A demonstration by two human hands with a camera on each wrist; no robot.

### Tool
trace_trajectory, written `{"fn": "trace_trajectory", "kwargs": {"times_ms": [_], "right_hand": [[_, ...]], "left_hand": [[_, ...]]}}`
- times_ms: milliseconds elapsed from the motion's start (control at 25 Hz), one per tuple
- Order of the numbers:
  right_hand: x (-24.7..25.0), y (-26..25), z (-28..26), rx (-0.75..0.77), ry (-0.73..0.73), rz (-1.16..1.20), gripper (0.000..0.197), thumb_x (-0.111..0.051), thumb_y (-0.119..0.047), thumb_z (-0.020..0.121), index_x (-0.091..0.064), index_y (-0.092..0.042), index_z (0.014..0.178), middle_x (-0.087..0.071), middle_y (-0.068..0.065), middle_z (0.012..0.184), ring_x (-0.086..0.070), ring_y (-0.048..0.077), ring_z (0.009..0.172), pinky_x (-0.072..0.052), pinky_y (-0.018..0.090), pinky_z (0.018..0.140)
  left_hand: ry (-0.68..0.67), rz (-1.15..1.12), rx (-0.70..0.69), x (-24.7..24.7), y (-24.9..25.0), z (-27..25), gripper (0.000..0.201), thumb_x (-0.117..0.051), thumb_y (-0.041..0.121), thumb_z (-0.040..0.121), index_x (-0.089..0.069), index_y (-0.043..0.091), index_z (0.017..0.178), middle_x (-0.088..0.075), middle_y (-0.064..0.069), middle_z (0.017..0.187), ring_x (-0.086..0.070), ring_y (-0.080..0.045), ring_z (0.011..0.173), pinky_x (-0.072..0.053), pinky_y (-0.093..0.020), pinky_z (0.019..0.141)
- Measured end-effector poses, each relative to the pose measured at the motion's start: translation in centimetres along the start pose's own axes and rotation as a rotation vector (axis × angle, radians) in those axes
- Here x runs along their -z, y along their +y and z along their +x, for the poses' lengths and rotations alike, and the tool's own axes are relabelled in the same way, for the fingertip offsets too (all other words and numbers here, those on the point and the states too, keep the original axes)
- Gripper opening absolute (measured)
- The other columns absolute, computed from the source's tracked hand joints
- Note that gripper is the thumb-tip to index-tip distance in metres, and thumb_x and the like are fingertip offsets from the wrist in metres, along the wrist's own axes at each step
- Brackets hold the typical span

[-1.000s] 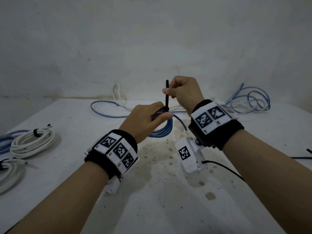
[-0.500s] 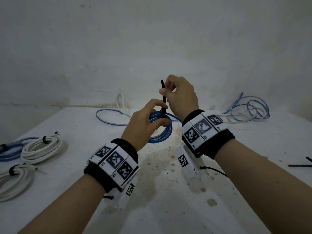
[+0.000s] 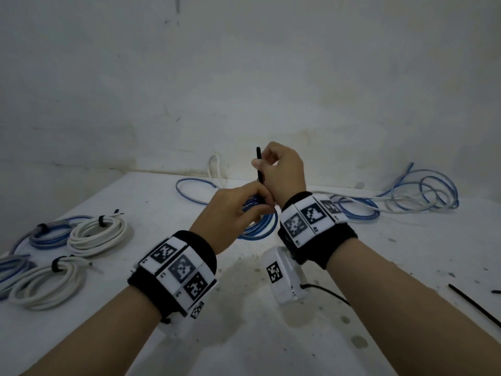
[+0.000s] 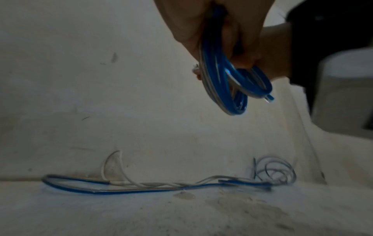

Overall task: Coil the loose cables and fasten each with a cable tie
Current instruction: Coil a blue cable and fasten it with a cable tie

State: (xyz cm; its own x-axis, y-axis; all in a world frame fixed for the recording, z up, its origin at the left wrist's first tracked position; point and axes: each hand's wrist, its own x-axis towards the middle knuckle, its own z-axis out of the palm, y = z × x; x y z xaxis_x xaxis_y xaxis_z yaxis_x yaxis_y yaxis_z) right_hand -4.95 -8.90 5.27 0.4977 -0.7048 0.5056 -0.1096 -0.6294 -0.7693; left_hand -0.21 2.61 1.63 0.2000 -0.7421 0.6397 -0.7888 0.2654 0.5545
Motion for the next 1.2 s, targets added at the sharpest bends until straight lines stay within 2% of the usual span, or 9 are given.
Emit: {"fn": "trace_trajectory", "kwargs": {"times_ms": [120,280,440,520,600,720,840,1040,1200], "right_hand": [[-1.8,-1.9,-0.3,-0.027,-0.150,0.181,0.023,-0.048,-0.027,0.094,-0.053,-0.011,0.079,-0.057,0.006,0.081,-0.058,0.028,0.079,-0.051,0.046,0.082],[-5.6,-4.1,-2.8,0.064,-0.484,0.398,0.022,-0.037,-0.031,0.099,-0.042,-0.011,0.105,-0.056,0.003,0.081,-0.055,0.018,0.065,-0.050,0.035,0.065],[-10.6,-5.0,-2.7,0.294,-0.542,0.132,0.036,-0.037,-0.021,0.099,-0.031,-0.019,0.135,-0.050,0.004,0.122,-0.051,0.018,0.106,-0.043,0.034,0.095],[-12.8,-5.5,-1.7,0.315,-0.593,0.033,0.045,-0.035,-0.020,0.100,-0.025,-0.022,0.143,-0.050,0.007,0.127,-0.051,0.018,0.112,-0.041,0.029,0.095],[-15.3,-5.9,-0.4,0.230,-0.659,0.065,0.045,-0.035,-0.015,0.100,-0.029,-0.023,0.144,-0.057,0.005,0.098,-0.055,0.008,0.080,-0.042,0.016,0.070],[-19.9,-6.3,2.2,-0.010,-0.664,0.279,0.043,-0.042,-0.006,0.097,-0.044,-0.019,0.137,-0.049,0.003,0.066,-0.043,0.002,0.041,-0.034,0.014,0.043],[-24.4,-6.2,4.1,-0.139,-0.669,0.319,0.046,-0.049,-0.004,0.093,-0.047,-0.021,0.136,-0.051,0.003,0.064,-0.043,0.010,0.041,-0.044,0.017,0.038],[-30.4,-5.6,6.0,-0.315,-0.699,0.289,0.052,-0.047,0.000,0.093,-0.039,-0.021,0.140,-0.057,0.011,0.089,-0.053,0.019,0.050,-0.058,0.034,0.056],[-33.6,-5.3,6.2,-0.325,-0.794,0.218,0.057,-0.046,0.004,0.093,-0.033,-0.018,0.143,-0.055,0.019,0.110,-0.055,0.023,0.052,-0.057,0.044,0.070]], "left_hand": [[0.078,-0.081,0.078,2.3,-0.6,-0.3,0.016,-0.058,0.006,0.087,-0.053,0.021,0.083,-0.058,0.012,0.062,-0.053,-0.001,0.056,-0.040,-0.007,0.058],[0.394,-0.318,0.362,7.6,-2.7,-0.1,0.019,-0.053,0.011,0.091,-0.040,0.024,0.094,-0.051,0.000,0.061,-0.042,0.000,0.040,-0.034,-0.013,0.042],[0.477,-0.417,0.526,12.5,-5.1,-1.0,0.016,-0.049,0.016,0.094,-0.035,0.018,0.102,-0.048,0.002,0.060,-0.035,-0.002,0.036,-0.035,-0.015,0.040],[0.405,-0.350,0.599,14.9,-6.4,-1.7,0.022,-0.047,0.022,0.095,-0.032,0.014,0.109,-0.052,-0.002,0.069,-0.046,-0.003,0.042,-0.042,-0.015,0.044],[0.269,-0.155,0.702,17.6,-8.2,-2.4,0.031,-0.041,0.037,0.095,-0.035,0.014,0.115,-0.059,-0.002,0.088,-0.061,-0.008,0.072,-0.049,-0.019,0.060],[0.015,0.335,0.847,21.4,-12.5,-4.4,0.071,-0.024,0.071,0.085,-0.042,0.016,0.127,-0.051,-0.006,0.125,-0.049,-0.022,0.115,-0.037,-0.034,0.094],[-0.327,0.617,1.029,23.9,-16.4,-6.2,0.123,-0.012,0.095,0.048,-0.029,0.018,0.143,-0.030,-0.007,0.150,-0.032,-0.023,0.135,-0.025,-0.041,0.111],[-0.743,0.624,1.161,25.6,-19.5,-8.4,0.069,-0.050,0.031,0.094,-0.011,0.011,0.147,-0.019,-0.007,0.154,-0.026,-0.023,0.139,-0.027,-0.027,0.108],[-0.725,0.690,1.163,26.8,-21.3,-8.9,0.074,-0.060,0.032,0.087,-0.019,0.020,0.146,-0.028,-0.003,0.150,-0.033,-0.021,0.135,-0.030,-0.025,0.104]]}}
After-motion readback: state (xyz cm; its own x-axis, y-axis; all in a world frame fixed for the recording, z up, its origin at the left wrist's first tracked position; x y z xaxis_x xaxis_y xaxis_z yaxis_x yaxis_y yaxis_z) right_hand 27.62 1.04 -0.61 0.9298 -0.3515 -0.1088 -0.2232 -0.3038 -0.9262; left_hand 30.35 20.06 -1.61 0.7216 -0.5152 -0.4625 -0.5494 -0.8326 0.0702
